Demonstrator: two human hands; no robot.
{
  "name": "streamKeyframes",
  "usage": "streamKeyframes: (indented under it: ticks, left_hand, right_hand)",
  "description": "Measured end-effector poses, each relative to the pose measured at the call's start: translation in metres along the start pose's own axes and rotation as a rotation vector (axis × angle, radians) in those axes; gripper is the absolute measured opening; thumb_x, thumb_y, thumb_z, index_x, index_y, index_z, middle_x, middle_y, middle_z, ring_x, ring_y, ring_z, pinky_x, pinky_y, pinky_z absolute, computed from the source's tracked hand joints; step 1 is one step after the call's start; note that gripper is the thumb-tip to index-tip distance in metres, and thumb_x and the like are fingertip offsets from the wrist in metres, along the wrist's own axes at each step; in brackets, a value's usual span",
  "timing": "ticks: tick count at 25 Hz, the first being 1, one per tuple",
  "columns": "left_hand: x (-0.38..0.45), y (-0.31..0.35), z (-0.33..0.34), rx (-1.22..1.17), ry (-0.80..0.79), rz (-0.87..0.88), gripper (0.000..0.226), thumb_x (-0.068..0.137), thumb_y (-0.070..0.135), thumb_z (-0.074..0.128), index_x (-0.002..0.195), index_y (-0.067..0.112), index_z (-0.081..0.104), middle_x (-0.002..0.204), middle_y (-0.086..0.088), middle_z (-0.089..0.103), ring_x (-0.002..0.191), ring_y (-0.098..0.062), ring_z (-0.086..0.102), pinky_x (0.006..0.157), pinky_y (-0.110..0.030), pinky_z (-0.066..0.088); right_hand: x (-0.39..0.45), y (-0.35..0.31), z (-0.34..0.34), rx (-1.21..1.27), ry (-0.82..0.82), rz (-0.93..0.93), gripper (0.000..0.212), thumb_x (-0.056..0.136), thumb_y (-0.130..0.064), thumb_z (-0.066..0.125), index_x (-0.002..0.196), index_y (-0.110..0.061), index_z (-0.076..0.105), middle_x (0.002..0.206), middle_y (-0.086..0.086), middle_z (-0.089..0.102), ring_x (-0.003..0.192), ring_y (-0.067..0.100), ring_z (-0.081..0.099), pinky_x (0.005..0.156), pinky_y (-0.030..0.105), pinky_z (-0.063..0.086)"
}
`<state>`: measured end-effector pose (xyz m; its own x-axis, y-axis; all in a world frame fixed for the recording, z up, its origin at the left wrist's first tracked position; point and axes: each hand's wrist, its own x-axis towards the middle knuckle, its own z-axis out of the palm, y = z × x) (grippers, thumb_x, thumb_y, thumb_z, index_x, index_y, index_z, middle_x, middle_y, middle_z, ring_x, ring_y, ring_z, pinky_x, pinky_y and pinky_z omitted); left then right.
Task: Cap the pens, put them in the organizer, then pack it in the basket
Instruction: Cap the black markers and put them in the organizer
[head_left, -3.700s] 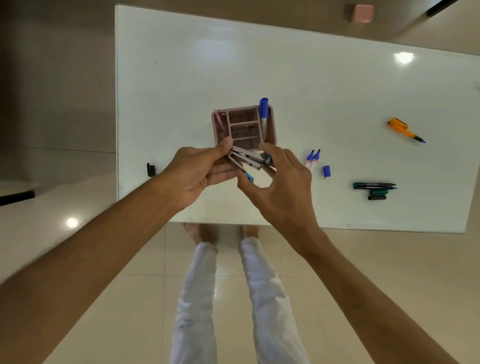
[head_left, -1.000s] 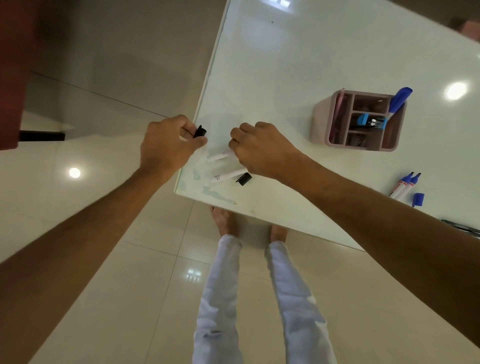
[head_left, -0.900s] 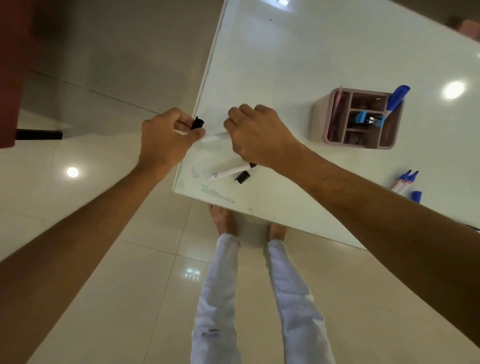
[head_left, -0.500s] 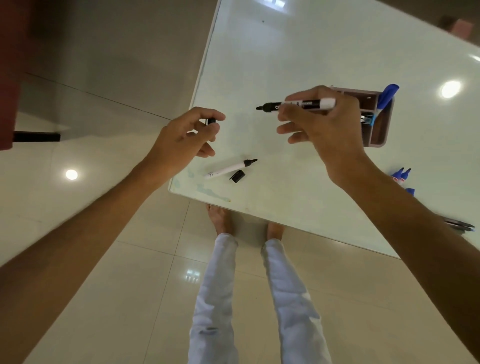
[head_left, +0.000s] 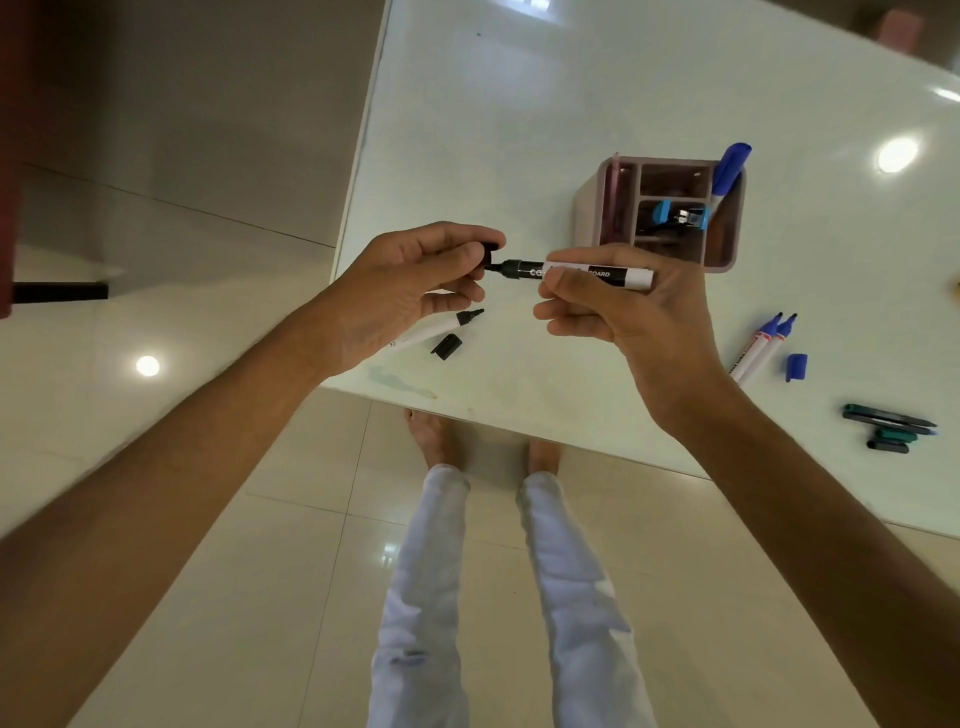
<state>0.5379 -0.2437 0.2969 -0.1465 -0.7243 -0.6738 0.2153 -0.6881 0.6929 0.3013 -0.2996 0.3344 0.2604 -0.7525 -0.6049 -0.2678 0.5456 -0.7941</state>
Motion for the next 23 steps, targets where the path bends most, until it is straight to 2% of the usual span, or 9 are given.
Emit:
streamKeyframes:
  ticks: [6,9,12,16,20,23]
  left_hand:
    - [0.01,0.007,0.017,0.013,0.096,-0.031,0.021,0.099,0.027,0.07,0.115,0.018,0.08,0.09,0.003,0.068,0.081,-0.011,0.068,0.088,-0.024,0.057]
    - [0.013,0.008,0.029,0.025,0.042,-0.057,0.031,0.091,0.034,0.072,0.115,0.017,0.08,0.089,0.003,0.07,0.082,-0.01,0.069,0.091,-0.025,0.06]
    - [0.014,0.008,0.04,0.065,-0.011,-0.086,0.033,0.088,0.036,0.071,0.113,0.018,0.081,0.09,0.003,0.073,0.083,-0.009,0.07,0.092,-0.026,0.06]
    - [0.018,0.007,0.054,0.149,-0.033,-0.115,0.035,0.085,0.038,0.07,0.112,0.017,0.08,0.087,0.004,0.077,0.08,-0.009,0.073,0.082,-0.021,0.059]
    - [0.022,0.002,0.069,0.097,-0.022,-0.07,0.032,0.087,0.034,0.068,0.109,0.015,0.08,0.088,-0.003,0.073,0.076,-0.01,0.072,0.079,-0.019,0.059]
    - [0.027,0.004,0.07,0.137,-0.044,-0.026,0.03,0.09,0.036,0.066,0.108,0.016,0.08,0.089,-0.004,0.072,0.078,-0.012,0.073,0.08,-0.019,0.06]
  right_hand:
    - [-0.008,0.0,-0.01,0.068,0.069,-0.016,0.023,0.095,-0.007,0.076,0.115,0.004,0.075,0.095,0.021,0.08,0.082,0.032,0.081,0.078,0.041,0.067]
    - [-0.012,0.001,-0.014,0.08,0.075,0.02,0.024,0.094,-0.009,0.077,0.116,0.001,0.076,0.096,0.018,0.081,0.083,0.03,0.081,0.079,0.039,0.067]
    - [-0.013,0.002,-0.024,-0.122,0.055,0.015,0.023,0.091,-0.016,0.08,0.111,-0.004,0.079,0.092,0.01,0.082,0.075,0.021,0.081,0.077,0.038,0.068]
    - [-0.016,0.001,-0.032,-0.515,0.065,-0.054,0.015,0.092,-0.029,0.08,0.102,-0.018,0.081,0.078,-0.011,0.074,0.067,0.01,0.073,0.075,0.024,0.062]
    - [-0.02,0.005,-0.033,-0.572,0.116,-0.139,0.014,0.094,-0.03,0.077,0.101,-0.017,0.08,0.081,-0.012,0.07,0.069,0.003,0.059,0.065,0.008,0.043]
    - [-0.019,0.008,-0.035,-0.554,0.125,-0.156,0.016,0.096,-0.03,0.074,0.103,-0.016,0.077,0.08,-0.012,0.068,0.068,0.003,0.058,0.062,0.007,0.043]
